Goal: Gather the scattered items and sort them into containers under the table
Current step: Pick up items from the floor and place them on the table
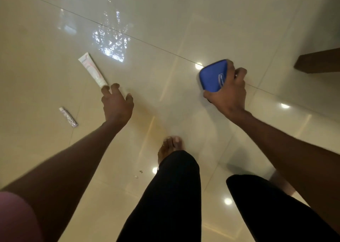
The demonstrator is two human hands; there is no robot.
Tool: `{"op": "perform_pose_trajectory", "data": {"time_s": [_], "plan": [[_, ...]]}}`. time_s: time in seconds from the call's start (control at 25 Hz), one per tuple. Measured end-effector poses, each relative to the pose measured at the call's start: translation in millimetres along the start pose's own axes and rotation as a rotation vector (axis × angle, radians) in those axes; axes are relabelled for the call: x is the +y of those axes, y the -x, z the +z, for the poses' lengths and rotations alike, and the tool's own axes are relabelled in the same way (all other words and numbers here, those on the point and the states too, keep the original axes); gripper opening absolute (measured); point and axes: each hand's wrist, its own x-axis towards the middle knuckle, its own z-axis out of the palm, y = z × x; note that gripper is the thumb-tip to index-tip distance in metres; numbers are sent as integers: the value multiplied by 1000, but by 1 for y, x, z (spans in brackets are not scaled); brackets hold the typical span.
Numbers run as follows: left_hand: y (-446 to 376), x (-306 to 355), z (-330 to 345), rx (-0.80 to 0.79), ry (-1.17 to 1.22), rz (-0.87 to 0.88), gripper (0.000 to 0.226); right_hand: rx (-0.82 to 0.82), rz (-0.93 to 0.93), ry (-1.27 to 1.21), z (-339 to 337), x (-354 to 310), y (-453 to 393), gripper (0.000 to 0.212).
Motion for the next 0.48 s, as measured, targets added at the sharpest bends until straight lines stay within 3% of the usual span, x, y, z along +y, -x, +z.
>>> {"op": "perform_pose_trajectory", "data": {"time_s": [0.12,0.24,0.36,0.48], "plan": [[-40,-1,4,74,83,-152,56,12,-136,48,23,-44,-22,125],[-73,-1,12,147,87,-266,47,22,-200,73,37,-57,-35,123],[-88,-8,9,239,68,-259,26,9,-239,75,41,-50,-35,122],[-45,-3,-5,165,117,-154,27,-64,-188,-9,18,-52,-8,121]]}}
